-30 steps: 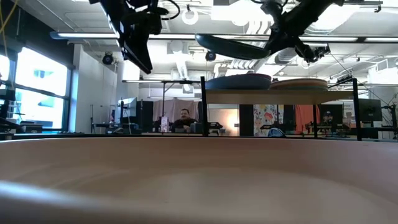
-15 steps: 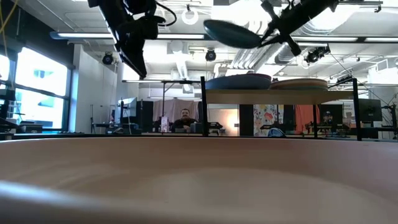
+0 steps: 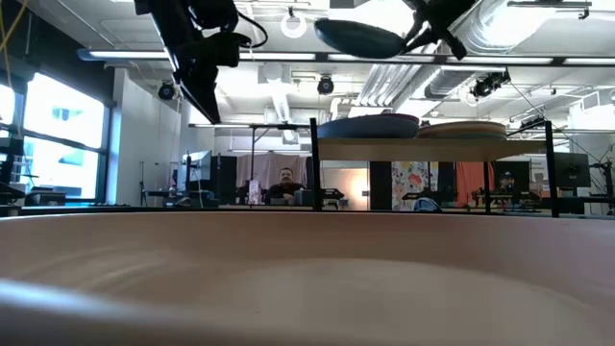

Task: Place and stack plates onto a shelf
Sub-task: Stack the green plate on top of the purple plate on the shelf

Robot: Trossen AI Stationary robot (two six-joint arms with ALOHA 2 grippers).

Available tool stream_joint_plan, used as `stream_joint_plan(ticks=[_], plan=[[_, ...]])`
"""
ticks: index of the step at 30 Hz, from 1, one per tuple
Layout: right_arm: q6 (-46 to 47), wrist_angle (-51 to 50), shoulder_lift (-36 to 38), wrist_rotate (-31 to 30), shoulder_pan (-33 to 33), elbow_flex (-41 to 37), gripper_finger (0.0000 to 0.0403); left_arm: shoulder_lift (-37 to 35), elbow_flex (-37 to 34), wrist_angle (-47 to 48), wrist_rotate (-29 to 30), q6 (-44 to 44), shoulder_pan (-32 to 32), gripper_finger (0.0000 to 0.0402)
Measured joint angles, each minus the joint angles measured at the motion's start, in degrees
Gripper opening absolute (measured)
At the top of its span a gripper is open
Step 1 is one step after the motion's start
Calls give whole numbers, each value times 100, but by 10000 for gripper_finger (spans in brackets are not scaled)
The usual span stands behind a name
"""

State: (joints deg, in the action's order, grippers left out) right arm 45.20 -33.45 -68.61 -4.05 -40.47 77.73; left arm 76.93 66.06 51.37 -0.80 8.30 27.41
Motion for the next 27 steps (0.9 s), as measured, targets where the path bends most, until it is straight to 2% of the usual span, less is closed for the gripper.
stream_joint_plan(ticks=[4,11,17,27], plan=[[10,-936,-403,13,-192,686,0,0,0,0,0,137,14,122],[82,-2226,-1139,636,-537,1371,0,0,0,2,0,242,14,122],[-24,-2645,-1561,1059,-577,1424,0,0,1,22,0,244,14,122],[-256,-3214,-1995,1069,-544,1425,0,0,4,194,0,230,14,122]])
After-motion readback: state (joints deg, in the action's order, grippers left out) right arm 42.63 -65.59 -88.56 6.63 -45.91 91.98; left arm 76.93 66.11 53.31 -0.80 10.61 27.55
